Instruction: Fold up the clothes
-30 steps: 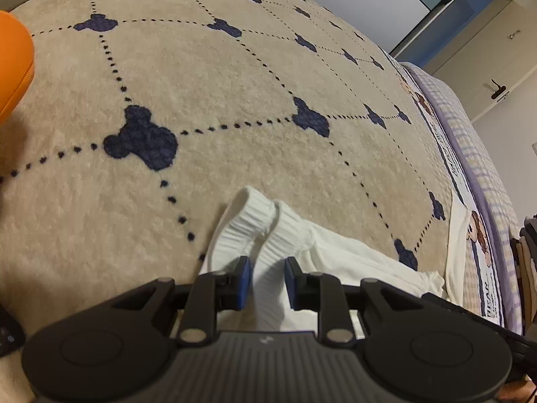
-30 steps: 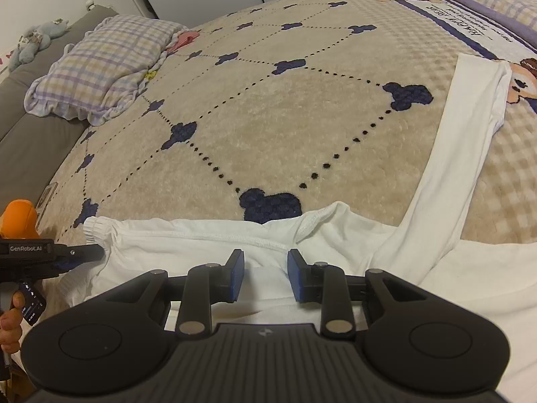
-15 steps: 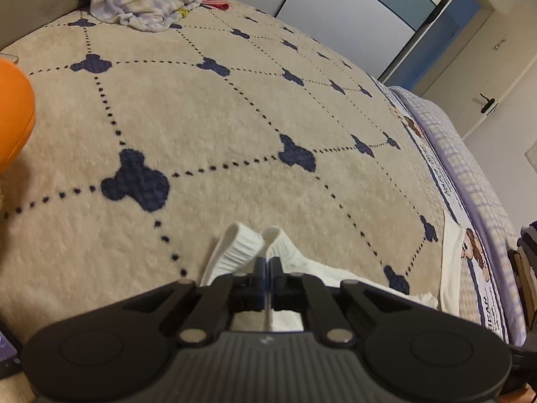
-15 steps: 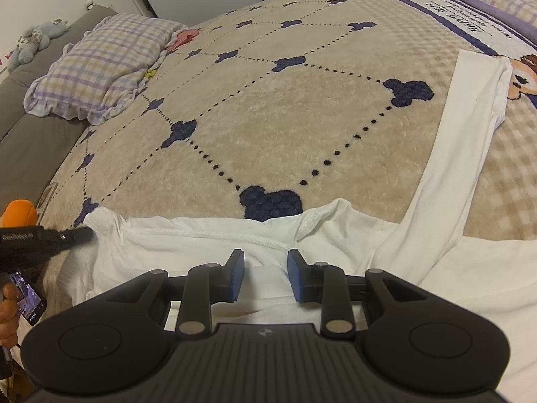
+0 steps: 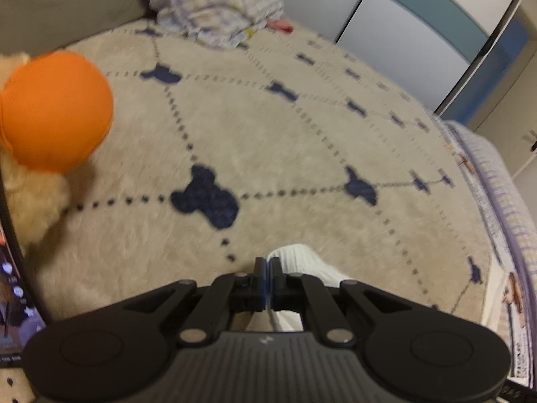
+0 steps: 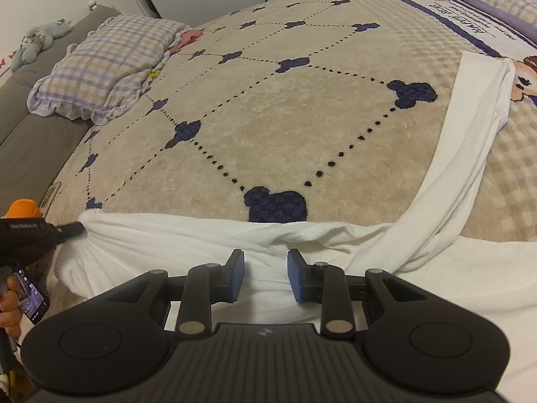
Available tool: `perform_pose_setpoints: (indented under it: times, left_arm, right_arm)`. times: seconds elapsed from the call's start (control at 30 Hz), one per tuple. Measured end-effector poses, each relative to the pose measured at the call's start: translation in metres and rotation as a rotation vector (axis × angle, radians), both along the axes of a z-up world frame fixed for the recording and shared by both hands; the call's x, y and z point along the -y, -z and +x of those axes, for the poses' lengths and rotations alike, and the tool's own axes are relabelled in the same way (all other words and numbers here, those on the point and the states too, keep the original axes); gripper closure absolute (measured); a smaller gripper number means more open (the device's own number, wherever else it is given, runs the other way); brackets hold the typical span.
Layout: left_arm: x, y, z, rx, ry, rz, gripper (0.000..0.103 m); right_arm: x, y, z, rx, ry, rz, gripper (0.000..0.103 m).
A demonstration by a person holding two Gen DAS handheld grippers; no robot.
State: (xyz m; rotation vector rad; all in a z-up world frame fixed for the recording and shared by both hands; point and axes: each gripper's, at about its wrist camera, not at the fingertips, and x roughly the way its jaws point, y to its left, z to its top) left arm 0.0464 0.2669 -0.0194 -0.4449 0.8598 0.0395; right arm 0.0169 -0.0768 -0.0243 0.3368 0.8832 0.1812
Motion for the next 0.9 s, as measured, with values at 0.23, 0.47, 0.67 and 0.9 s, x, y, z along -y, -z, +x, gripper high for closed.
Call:
perform_pose_setpoints:
  times: [0.23,0.47,0.67,0.9]
  left_arm:
    - [-0.002,-0.004,-0.02,-0.015,-0.03,-0.019,0.076]
    - [-0.004,-0.013,-0.048,-0.022,-0.081,-0.037,0.059]
    - [-0.01,-0.017,-0.077,-0.037,-0.159,-0.124,0.06]
    - [-0.01,-0.014,-0.089,-0.029,-0.229,-0.263,0.061]
  right_arm:
    - [0.006,-0.004,-0.002,0.01,0.012,0.021,0.072]
    - [0.005,-0.013,-0.007,0.036,-0.033,0.02,0.072]
    - [0.01,-0.028,-0.014,0.07,-0.14,-0.025,0.072]
    - [-0.001,-0.04,-0.031,0.095,-0.349,-0.204,0.072]
